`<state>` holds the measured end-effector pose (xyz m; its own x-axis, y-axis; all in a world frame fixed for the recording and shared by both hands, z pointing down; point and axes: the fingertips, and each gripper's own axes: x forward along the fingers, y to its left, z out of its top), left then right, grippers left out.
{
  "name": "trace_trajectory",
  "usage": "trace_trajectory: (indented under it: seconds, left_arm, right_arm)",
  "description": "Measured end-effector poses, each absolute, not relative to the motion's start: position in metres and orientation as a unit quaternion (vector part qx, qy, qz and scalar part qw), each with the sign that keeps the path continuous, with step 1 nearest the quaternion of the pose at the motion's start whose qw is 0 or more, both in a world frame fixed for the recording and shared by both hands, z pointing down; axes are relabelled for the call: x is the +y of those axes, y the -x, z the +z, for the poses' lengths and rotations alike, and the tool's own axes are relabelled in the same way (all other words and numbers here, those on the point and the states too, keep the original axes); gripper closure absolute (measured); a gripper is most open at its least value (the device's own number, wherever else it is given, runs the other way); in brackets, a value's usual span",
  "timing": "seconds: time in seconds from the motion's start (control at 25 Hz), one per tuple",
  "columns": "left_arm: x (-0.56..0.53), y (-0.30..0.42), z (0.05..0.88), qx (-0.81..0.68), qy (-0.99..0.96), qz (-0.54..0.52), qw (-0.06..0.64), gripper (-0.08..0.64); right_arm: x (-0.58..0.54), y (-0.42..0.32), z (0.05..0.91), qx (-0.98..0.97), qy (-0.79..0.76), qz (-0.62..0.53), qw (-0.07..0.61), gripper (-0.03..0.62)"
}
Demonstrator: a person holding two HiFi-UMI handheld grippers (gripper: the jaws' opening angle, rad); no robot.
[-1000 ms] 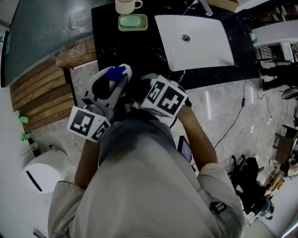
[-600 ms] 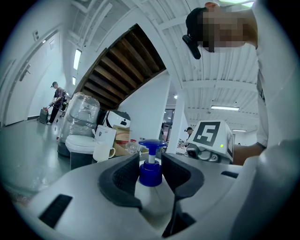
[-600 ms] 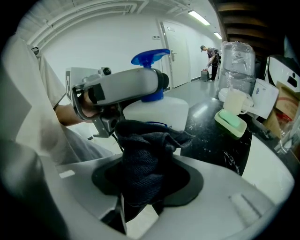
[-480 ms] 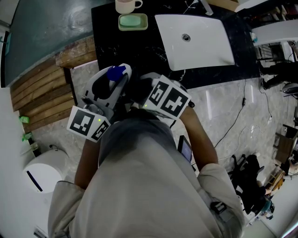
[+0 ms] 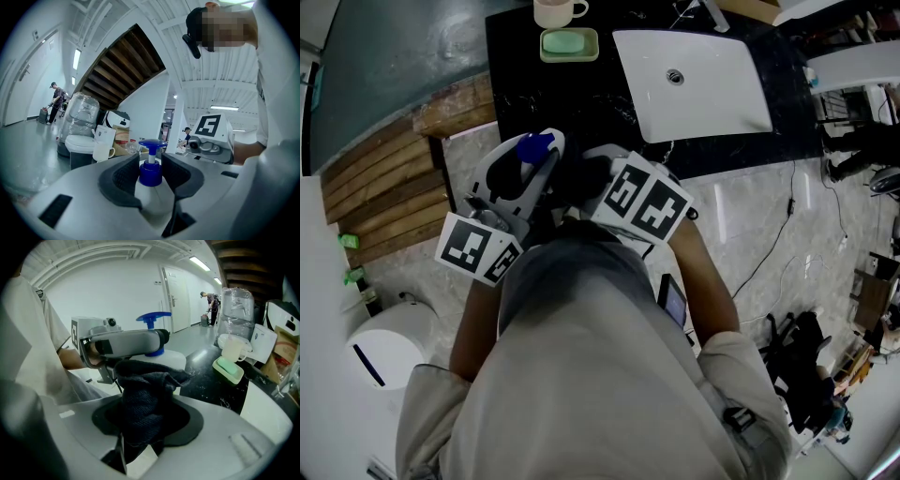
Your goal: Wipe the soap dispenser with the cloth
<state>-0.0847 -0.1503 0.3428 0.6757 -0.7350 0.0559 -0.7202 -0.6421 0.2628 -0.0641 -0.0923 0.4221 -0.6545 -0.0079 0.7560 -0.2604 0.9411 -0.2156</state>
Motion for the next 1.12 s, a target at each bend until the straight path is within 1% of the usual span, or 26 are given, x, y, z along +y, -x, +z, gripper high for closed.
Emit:
trace_trajectory:
  seconds: [0.56, 0.92, 1.12]
  left_arm:
    - [-0.147, 0.08, 0.342, -0.4, -0.908, -0.019, 0.119, 0.416]
    - [-0.149, 0.08, 0.341, -0.403, -0.907, -0.02, 0.123, 0.416]
    - [-0.15, 0.08, 0.342, -0.404, -0.906, -0.019, 0.122, 0.416]
  right_arm:
    - [-0.104, 0.06, 0.398, -0.909, -0.093, 0.135, 0.382, 0.414]
    - [-0.124, 0.055, 0.381, -0.923, -0.135, 0.09, 0.349, 0.414]
    - [-0.123, 0.056, 0.389, -0.918, -0.132, 0.089, 0.363, 0.414]
